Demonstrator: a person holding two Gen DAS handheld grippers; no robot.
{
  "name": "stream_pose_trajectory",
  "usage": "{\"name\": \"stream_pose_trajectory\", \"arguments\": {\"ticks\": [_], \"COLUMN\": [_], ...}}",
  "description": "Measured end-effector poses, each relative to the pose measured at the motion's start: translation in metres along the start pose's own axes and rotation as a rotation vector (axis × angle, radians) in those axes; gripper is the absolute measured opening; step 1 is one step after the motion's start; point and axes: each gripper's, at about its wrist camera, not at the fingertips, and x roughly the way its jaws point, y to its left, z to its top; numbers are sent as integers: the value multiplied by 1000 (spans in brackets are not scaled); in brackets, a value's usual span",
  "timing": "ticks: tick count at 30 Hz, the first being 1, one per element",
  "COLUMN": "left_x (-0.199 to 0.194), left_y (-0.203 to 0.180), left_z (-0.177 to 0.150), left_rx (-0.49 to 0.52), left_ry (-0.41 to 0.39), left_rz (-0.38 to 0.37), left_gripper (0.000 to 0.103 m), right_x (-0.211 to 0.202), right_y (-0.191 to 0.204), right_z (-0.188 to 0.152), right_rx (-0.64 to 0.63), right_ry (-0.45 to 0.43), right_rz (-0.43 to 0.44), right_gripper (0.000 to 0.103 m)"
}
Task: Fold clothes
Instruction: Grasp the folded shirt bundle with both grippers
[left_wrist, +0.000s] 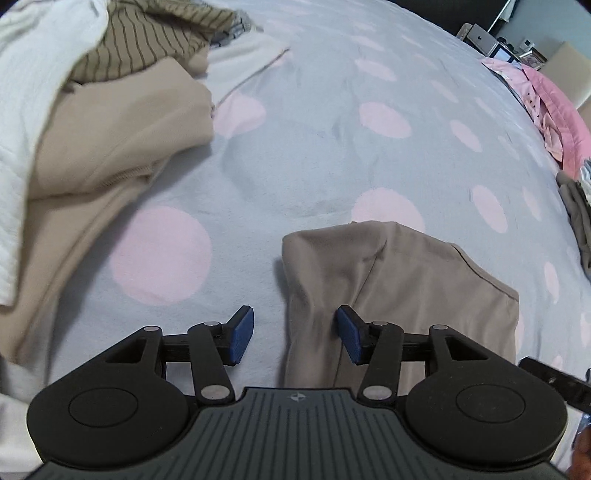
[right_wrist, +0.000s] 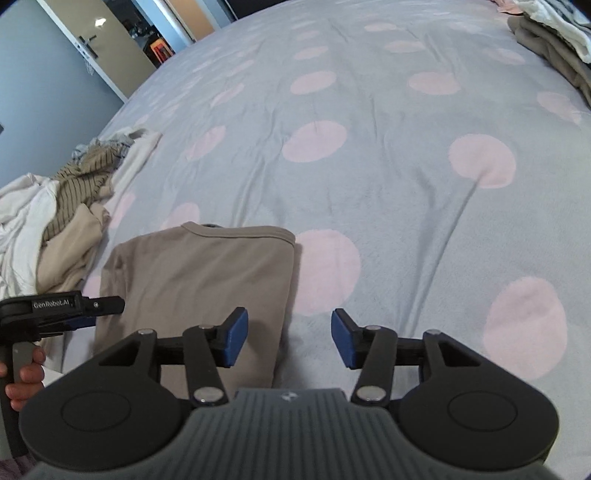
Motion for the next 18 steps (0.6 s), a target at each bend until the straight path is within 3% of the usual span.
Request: {"name": "stream_pose_trajectory", "arguments": {"ticks": [6,12,18], "left_x": [7,14,18], "left_y": [-7,-33,-36], "left_z": [-1,-8,-7], "left_rx": [32,188,204], "left_ry": [5,-14,-32], "left_rz": [-59,-40,-75], "left_gripper": [52,54,39], "right_x": [16,25,30], "right_y": [-1,3,7], "right_z": [6,8,9], "right_rx": [14,-3,-14], "right_ry": [32,37,26], "right_rz": [27,29,38], "right_gripper": [55,59,60]}}
